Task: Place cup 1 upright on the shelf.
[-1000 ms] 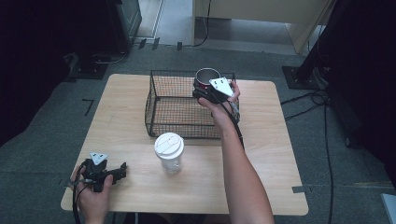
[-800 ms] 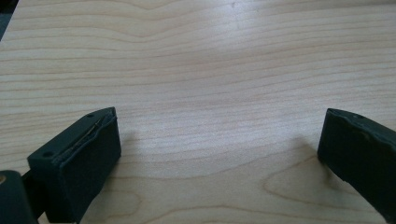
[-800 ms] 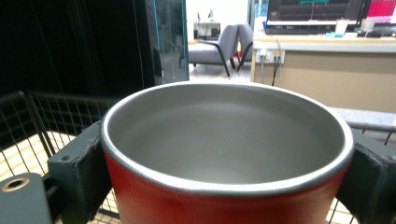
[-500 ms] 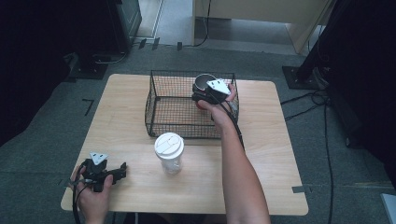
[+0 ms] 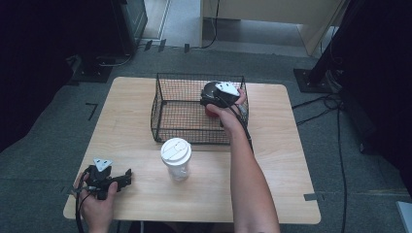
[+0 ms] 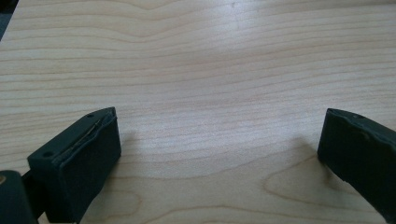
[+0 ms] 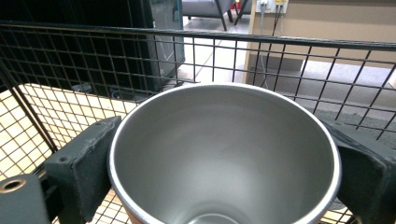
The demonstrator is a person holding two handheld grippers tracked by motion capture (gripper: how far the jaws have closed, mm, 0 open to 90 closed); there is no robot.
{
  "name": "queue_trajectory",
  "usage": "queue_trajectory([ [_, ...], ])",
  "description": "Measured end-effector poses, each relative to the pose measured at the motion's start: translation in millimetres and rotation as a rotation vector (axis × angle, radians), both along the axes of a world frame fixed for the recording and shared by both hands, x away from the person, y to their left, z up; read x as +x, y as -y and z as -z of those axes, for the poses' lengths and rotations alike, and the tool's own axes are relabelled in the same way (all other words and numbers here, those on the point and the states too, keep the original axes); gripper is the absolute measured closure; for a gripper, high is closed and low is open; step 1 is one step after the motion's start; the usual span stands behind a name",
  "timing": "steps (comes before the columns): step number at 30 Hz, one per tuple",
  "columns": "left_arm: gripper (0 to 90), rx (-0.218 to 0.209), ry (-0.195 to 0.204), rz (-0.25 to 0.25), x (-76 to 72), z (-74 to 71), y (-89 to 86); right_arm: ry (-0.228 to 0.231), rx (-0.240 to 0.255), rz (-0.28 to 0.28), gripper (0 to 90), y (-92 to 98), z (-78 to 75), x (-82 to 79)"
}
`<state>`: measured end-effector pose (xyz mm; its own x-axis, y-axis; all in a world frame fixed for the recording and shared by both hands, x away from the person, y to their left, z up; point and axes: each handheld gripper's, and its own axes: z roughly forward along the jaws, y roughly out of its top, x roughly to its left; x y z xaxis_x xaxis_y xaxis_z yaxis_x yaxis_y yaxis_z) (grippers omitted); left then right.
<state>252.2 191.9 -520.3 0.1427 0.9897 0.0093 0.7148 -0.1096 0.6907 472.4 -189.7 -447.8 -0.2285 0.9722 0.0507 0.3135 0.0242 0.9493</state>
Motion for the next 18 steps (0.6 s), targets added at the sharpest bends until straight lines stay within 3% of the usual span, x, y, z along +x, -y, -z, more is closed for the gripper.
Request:
queue_trajectory([
  [5,0.1,0.000,0.000,0.000,0.0,0.0,0.0,0.030,0.013,-0.031,0.6,-0.4,-4.1,-1.6],
  [12,0.1,0.000,0.000,0.000,0.0,0.0,0.0,0.075,0.027,-0.024,0.0,-2.1,-14.7,-5.2],
  [18,0.1,0.000,0.000,0.000,0.0,0.0,0.1,0.153,0.042,-0.041,0.0,-3.7,-37.9,-14.2],
])
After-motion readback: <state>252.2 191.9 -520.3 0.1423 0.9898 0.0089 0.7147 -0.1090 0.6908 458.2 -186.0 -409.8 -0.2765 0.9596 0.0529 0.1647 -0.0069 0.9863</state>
